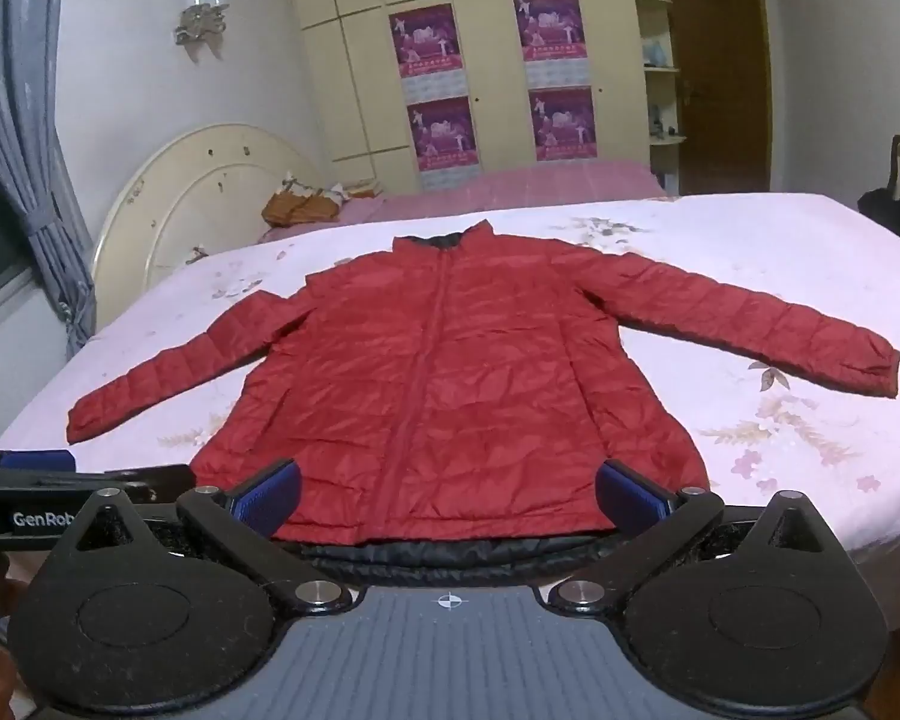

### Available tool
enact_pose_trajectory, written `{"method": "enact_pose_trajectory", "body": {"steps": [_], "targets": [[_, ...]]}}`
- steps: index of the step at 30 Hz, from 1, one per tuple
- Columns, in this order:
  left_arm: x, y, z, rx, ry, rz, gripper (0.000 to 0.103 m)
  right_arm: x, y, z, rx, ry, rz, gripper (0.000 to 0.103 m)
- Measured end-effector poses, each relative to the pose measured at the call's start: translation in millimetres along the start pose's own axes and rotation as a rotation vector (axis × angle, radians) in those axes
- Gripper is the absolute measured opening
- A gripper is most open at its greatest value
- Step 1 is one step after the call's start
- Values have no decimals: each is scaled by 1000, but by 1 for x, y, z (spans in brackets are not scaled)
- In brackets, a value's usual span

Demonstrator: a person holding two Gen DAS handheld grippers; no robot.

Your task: Fold large clothes

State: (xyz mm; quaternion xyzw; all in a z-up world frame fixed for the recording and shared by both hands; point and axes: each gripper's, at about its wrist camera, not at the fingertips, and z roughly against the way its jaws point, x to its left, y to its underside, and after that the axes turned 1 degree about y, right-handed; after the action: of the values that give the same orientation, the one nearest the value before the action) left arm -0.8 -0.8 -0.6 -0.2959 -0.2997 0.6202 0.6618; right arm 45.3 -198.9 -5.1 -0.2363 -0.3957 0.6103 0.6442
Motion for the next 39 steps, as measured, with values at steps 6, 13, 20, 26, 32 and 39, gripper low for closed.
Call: {"method": "enact_pose_trajectory", "body": {"steps": [6,13,20,26,32,39], "targets": [[5,2,-1,36,8,21,103,2,-2,5,1,5,4,103],[2,-2,1,59,-1,14,103,2,-2,5,7,8,7,103],[1,-7,-3,73,-5,13,103,0,-4,0,20,12,12,103],[3,-7,-6,66,-14,20,103,0,-2,-3,23,28,26,103],[2,-6,-6,65,-17,19,103,-3,-1,-5,28,42,25,103],[3,-6,-6,66,-18,19,103,-8,-3,-6,19,68,14,103]]}}
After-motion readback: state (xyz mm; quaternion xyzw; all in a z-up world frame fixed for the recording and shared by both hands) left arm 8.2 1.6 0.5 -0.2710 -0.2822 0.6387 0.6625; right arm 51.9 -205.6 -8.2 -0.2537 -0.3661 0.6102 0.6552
